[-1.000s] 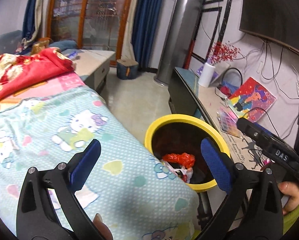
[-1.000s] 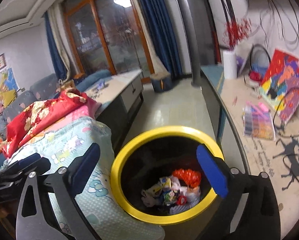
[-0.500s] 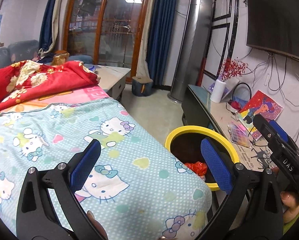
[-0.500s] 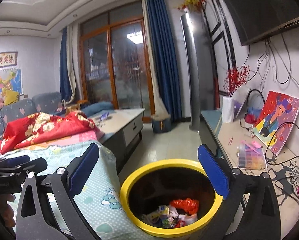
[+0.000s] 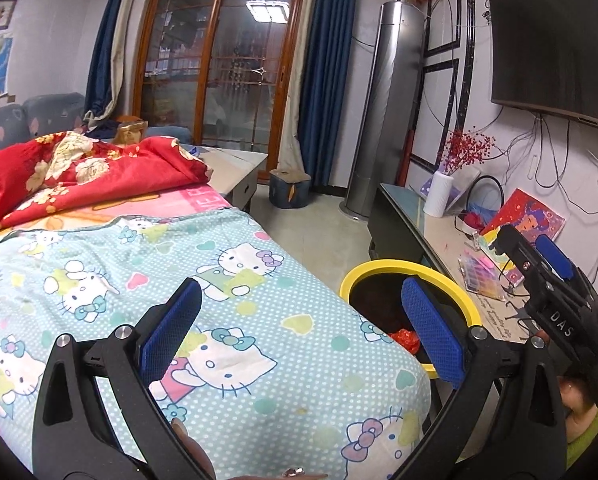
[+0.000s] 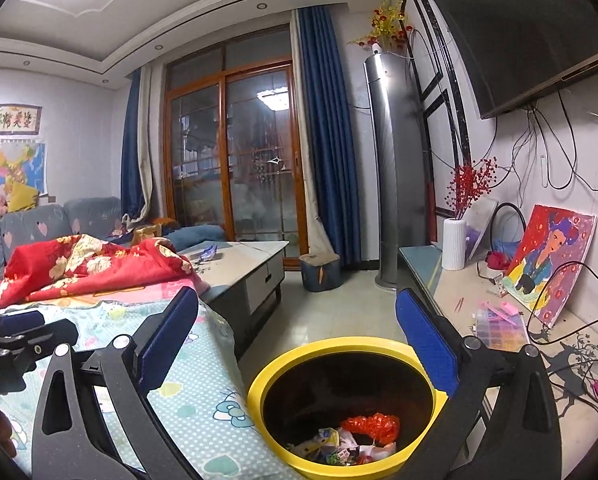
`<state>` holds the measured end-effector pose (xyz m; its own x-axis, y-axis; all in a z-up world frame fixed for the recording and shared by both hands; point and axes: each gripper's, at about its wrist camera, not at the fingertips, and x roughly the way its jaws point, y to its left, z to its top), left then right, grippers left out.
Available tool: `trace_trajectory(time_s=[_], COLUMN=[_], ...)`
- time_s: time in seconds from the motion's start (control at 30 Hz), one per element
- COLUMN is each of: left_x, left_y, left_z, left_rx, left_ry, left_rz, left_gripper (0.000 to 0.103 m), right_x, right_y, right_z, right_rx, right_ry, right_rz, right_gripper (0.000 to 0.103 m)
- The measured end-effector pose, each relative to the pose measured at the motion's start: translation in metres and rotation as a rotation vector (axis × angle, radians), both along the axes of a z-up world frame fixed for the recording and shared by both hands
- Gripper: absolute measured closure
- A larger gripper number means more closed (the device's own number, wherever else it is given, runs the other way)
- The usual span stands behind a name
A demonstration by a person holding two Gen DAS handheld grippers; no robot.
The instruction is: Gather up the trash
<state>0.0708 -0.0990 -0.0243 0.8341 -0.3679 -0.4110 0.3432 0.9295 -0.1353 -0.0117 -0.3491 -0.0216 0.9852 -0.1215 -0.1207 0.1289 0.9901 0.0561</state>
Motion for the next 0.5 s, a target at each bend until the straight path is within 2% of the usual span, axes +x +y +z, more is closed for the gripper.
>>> trace_trajectory(time_s=[0.5], left_x=[-0.0024], left_y=[0.0005], left_z=[0.0003], left_rx=[0.0], left_ry=[-0.002], left_rz=[0.004], left_gripper=[0.011], right_x=[0.0013], right_y=[0.0038], right_z=[-0.0017], right_rx=[-0.007], right_ry=[0.006], right_rz=[-0.003], right_gripper=[0.007])
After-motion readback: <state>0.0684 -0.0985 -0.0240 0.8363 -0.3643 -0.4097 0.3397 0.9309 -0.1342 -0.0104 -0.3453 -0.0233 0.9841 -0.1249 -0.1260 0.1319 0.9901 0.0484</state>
